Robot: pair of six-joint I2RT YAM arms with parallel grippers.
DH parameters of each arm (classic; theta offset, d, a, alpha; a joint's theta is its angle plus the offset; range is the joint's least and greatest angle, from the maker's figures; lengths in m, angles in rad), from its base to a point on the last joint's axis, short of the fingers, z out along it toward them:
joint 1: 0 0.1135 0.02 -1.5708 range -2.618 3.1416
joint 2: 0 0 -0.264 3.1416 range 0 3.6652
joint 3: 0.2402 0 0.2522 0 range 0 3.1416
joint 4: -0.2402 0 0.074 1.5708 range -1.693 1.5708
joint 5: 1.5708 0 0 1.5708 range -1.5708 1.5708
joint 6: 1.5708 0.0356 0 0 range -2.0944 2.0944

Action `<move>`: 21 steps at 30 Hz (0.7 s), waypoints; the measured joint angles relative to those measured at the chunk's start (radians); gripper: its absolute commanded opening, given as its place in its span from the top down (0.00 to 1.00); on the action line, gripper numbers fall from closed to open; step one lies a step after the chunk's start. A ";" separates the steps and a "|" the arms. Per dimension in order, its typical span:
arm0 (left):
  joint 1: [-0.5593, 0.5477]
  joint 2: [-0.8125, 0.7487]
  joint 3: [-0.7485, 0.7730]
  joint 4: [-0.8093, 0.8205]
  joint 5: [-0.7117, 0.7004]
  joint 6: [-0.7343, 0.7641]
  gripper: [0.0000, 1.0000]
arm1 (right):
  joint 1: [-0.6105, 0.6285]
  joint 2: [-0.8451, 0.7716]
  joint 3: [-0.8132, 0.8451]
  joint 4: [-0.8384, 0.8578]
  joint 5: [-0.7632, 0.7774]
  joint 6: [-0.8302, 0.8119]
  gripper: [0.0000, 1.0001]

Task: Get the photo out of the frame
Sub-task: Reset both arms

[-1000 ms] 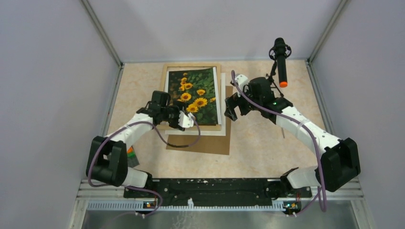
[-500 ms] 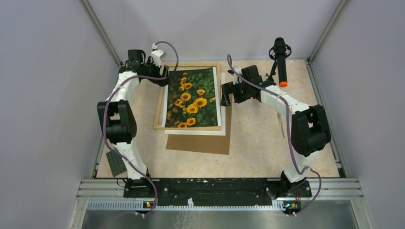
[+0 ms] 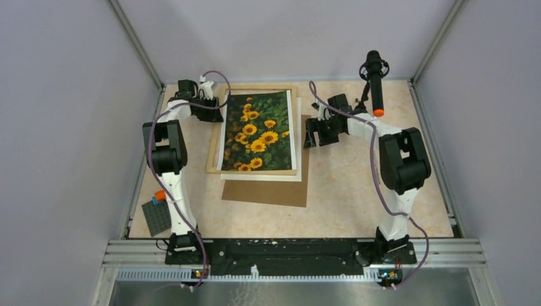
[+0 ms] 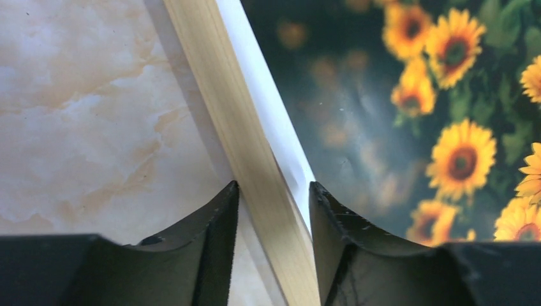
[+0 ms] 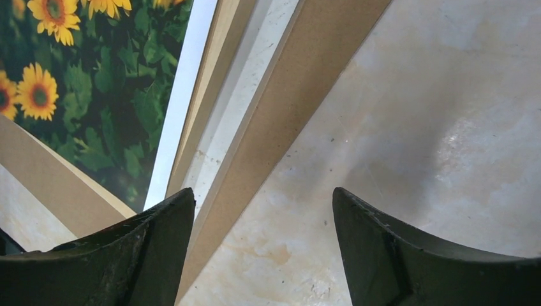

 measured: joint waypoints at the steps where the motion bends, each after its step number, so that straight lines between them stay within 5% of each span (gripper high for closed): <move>1: 0.000 0.000 -0.006 0.005 0.000 0.000 0.58 | -0.002 0.007 0.000 0.001 -0.006 -0.003 0.24; 12: -0.042 -0.154 -0.285 0.136 -0.016 0.015 0.78 | -0.031 0.075 0.044 -0.004 -0.082 -0.026 0.23; 21: -0.072 -0.265 -0.454 0.180 -0.031 -0.010 0.76 | -0.037 0.069 0.025 0.002 -0.122 -0.026 0.21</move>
